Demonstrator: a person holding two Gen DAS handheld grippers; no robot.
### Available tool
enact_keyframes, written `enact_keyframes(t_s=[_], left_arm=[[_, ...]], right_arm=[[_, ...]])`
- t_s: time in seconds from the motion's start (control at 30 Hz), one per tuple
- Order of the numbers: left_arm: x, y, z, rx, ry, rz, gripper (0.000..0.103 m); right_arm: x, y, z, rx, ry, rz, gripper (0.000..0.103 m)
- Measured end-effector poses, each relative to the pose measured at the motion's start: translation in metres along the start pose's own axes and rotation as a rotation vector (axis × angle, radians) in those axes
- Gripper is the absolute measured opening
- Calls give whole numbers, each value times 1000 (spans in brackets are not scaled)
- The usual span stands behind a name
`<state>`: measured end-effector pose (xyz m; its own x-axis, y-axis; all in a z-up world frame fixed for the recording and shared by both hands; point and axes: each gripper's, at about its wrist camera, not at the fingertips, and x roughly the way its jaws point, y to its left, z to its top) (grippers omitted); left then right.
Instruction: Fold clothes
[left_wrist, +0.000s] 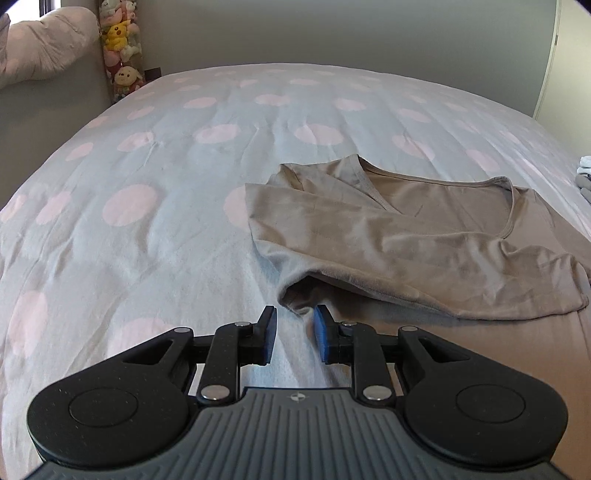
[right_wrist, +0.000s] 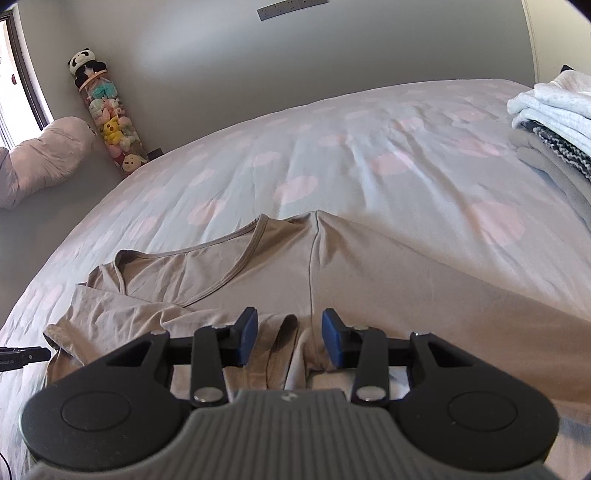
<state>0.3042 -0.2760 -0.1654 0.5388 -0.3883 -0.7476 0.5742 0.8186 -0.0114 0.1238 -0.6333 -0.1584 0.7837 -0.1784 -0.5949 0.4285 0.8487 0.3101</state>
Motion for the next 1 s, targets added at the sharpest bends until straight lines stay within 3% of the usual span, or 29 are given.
enact_keyframes(t_s=[0.13, 0.23, 0.3, 0.4, 0.47, 0.7, 0.9, 1.0], left_arm=[[11, -1, -2, 26, -21, -8, 20], [18, -1, -5, 51, -22, 1, 20], [21, 2, -7, 50, -31, -7, 19], [21, 2, -7, 50, -43, -14, 10], [19, 0, -7, 64, -48, -4, 4], [17, -2, -8, 93, -33, 24, 2], [18, -4, -8, 136, -2, 47, 1], [19, -1, -8, 132, 11, 40, 1]], right_arm=[[22, 5, 6, -5, 40, 30, 41], [42, 7, 5, -17, 82, -5, 40], [53, 7, 2, -9, 121, -25, 30], [51, 12, 1, -41, 106, -32, 5], [47, 17, 1, -70, 87, -39, 4], [42, 28, 44, -145, 7, -84, 4], [70, 13, 57, -119, 64, -139, 3], [82, 5, 49, -103, 96, -111, 4]])
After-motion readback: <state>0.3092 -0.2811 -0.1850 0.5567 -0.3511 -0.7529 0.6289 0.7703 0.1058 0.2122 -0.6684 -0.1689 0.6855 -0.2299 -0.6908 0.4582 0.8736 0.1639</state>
